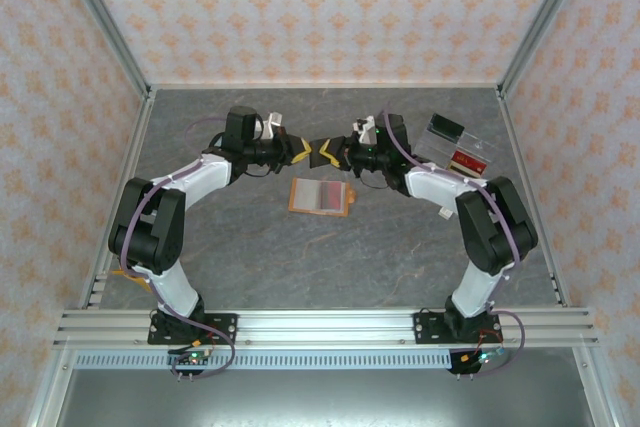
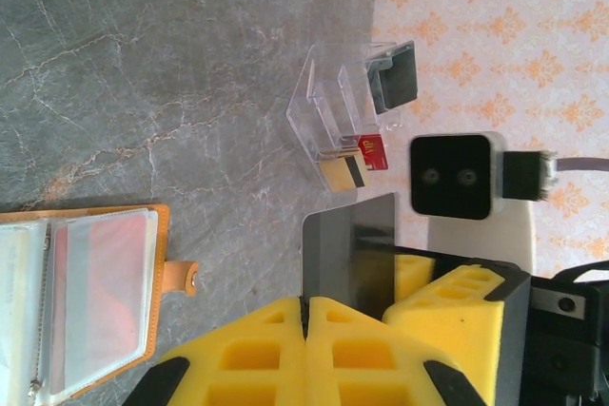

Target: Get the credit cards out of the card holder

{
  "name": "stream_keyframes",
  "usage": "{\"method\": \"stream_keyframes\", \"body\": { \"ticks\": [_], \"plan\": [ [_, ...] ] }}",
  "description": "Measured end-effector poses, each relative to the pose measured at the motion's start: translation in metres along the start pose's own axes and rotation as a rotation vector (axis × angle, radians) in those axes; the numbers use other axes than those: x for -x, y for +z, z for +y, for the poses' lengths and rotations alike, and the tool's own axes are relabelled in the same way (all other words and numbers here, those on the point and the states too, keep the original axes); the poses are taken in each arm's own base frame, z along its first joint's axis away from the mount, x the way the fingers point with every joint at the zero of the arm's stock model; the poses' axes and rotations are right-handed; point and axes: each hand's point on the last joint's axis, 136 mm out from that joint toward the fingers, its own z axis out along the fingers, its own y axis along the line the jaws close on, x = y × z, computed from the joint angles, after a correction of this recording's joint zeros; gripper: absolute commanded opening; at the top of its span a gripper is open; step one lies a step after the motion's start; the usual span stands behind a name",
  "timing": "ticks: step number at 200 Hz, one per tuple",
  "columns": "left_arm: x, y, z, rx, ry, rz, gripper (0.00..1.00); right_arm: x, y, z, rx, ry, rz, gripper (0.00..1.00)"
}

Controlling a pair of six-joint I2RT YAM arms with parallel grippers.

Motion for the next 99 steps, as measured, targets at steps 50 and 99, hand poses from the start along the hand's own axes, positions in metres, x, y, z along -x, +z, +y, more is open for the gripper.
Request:
{"method": "stream_keyframes", "body": {
  "ticks": [50,99],
  "plan": [
    [-0.008,-0.023,0.017,0.2,0.042,-0.03,0.54,0.005,-0.021,-0.009,-0.168,-0.213,-0.071,0.0],
    [-0.003,-0.07,0.028,0.439,0.138,-0.106,0.88,0.041,-0.059,0.015,-0.419,-0.691,-0.194,0.0]
  ]
}}
